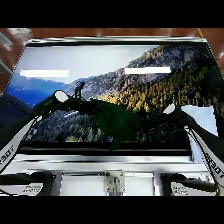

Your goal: Fold the shirts.

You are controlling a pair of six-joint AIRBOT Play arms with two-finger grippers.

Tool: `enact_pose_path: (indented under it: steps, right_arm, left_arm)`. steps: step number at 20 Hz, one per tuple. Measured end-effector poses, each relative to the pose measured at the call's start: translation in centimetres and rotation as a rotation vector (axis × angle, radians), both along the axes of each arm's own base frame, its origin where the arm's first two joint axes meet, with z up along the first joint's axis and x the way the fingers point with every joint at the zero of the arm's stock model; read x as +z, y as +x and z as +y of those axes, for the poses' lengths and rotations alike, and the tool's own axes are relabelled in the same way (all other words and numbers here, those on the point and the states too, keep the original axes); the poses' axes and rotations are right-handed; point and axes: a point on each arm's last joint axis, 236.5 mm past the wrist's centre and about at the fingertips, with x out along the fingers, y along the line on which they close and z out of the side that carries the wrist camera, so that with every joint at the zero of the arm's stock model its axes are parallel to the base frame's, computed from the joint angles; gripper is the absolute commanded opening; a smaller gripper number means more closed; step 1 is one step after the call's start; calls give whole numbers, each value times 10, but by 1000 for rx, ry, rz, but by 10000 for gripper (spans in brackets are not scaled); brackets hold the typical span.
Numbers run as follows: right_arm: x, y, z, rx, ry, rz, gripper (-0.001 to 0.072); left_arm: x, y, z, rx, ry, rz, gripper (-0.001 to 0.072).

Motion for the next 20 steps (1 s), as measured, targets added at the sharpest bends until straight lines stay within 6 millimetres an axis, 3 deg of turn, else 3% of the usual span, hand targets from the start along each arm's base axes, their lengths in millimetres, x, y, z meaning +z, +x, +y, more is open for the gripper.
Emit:
enact_pose_path:
  steps: [4, 5, 7, 9, 11, 13, 15, 17, 20]
  right_arm:
    - [17, 9, 4, -5, 26, -64, 62]
    - [28, 13, 2, -2, 32, -98, 62]
    - [60, 23, -7, 18, 39, -202, 62]
    - [109, 39, -22, 39, 27, -363, 62]
    - [178, 55, -40, 38, -8, -576, 62]
    - [255, 64, -61, 9, -68, -806, 62]
    - [335, 60, -81, -42, -142, -1033, 62]
    - [403, 42, -99, -106, -221, -1216, 62]
    - [470, 5, -119, -169, -346, -1396, 62]
  left_arm:
    - [43, 11, 14, -4, 0, -120, 30]
    - [60, 15, 20, -7, 4, -166, 30]
    - [115, 27, 35, -4, 11, -309, 30]
    - [187, 34, 48, 9, 2, -482, 30]
    - [282, 27, 57, 22, -27, -696, 30]
    - [370, 7, 70, 42, -48, -898, 30]
    - [443, -24, 84, 64, -57, -1076, 30]
    - [493, -56, 98, 93, -54, -1202, 30]
    - [529, -91, 121, 145, -12, -1306, 30]
